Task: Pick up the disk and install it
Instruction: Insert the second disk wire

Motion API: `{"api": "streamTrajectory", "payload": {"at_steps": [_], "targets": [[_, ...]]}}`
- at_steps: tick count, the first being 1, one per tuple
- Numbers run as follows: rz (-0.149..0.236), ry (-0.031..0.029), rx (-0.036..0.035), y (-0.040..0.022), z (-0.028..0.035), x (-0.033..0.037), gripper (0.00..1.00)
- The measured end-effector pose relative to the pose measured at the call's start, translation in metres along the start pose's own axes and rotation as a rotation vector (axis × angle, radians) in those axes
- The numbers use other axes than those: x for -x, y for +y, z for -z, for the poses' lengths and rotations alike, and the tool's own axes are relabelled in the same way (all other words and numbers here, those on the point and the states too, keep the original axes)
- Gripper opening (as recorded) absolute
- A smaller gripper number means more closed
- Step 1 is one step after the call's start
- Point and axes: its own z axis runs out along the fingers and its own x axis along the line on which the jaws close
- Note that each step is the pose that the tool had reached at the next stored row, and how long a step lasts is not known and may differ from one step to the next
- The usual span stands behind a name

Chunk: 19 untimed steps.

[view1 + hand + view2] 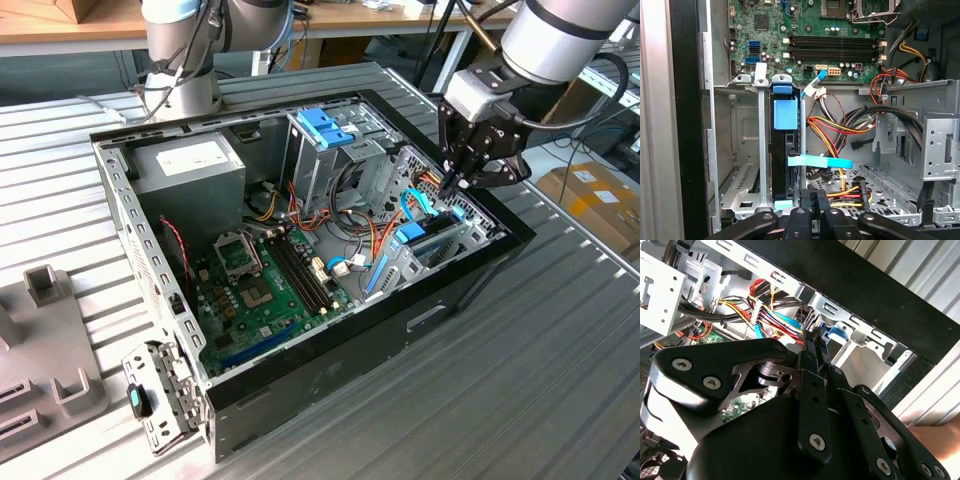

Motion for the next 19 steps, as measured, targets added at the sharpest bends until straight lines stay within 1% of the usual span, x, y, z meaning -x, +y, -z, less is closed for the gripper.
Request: {"api": "streamTrajectory", "payload": {"at_steps": [1,2,3,4,6,11,15,19], "targets": [[0.0,-0.0053,-0.0009,0.0013,0.0001,-0.0013,0.16],[-0.001,-0.0124,-0.0022,0.0044,0.0001,-0.0047,0.16],[-0.001,-0.0156,-0.0029,0.007,-0.0006,-0.0091,0.16],[-0.001,-0.0166,-0.0031,0.0082,-0.0013,-0.0118,0.16],[-0.001,-0.0173,-0.0032,0.0093,-0.0022,-0.0142,0.16],[-0.001,-0.0171,-0.0032,0.0094,-0.0025,-0.0144,0.16],[-0.001,-0.0172,-0.0032,0.0099,-0.0067,-0.0148,0.16],[-0.001,-0.0174,-0.0033,0.0107,-0.0074,-0.0148,0.16]]}}
